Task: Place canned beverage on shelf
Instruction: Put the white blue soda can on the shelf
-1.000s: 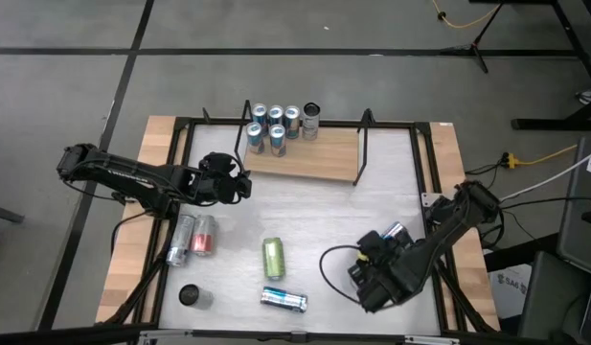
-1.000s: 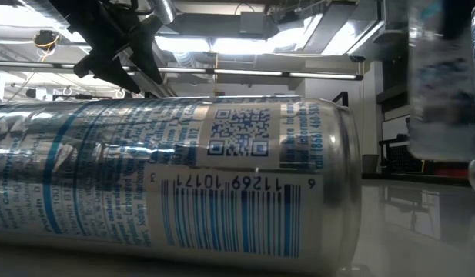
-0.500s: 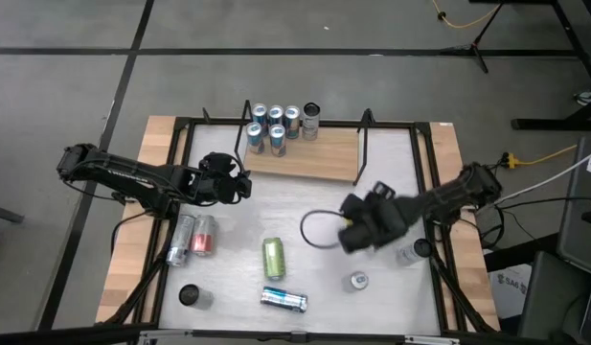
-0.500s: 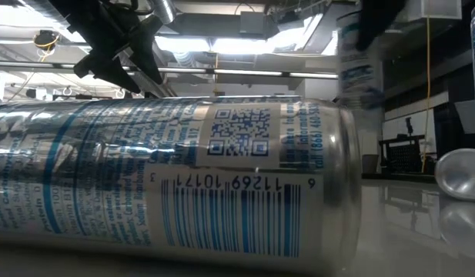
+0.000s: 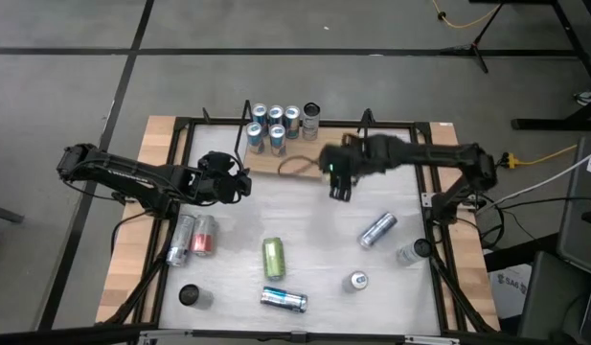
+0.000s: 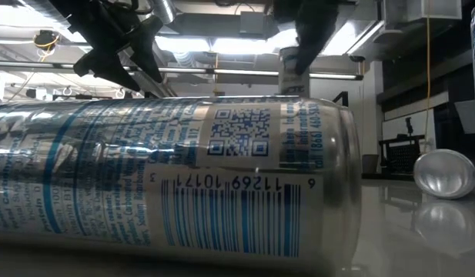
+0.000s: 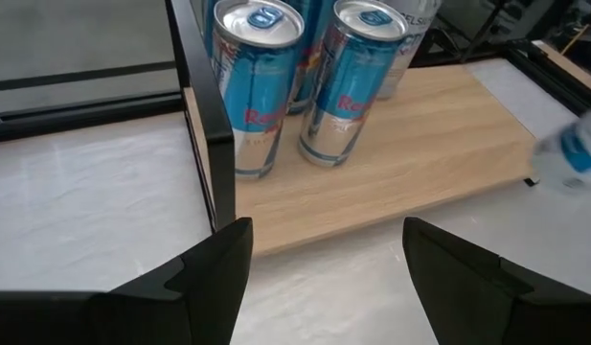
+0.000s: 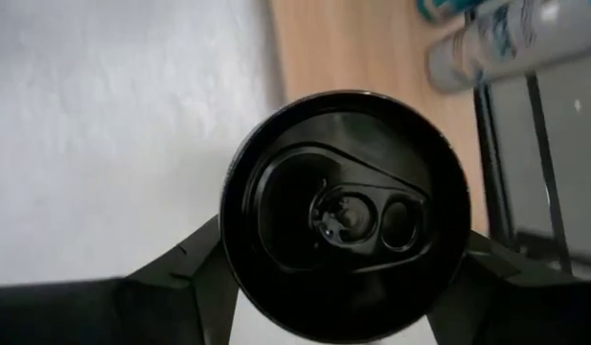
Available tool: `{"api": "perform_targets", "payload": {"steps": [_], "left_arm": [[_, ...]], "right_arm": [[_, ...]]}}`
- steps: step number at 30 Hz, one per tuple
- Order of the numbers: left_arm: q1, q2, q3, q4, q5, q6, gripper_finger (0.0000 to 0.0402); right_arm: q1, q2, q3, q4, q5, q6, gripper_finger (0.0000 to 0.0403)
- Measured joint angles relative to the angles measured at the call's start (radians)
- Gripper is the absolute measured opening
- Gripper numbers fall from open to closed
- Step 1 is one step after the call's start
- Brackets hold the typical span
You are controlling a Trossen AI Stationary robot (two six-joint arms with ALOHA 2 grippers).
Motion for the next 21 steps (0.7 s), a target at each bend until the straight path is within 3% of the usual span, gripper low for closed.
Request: {"api": "perform_targets", "payload": {"steps": [8, 21], "left_arm": [[0.000, 0.000, 0.000, 0.000, -0.014, 0.000, 0.0263], [0.000, 0.000, 0.000, 0.000, -0.067, 0.000, 0.0263]], "right_arm": [[-0.226, 0.000, 0.000, 0.119, -0.126, -0.337, 0.0241], [-0.550, 0.021, 0.000, 0.195, -0.367, -0.647, 0.0241]]}}
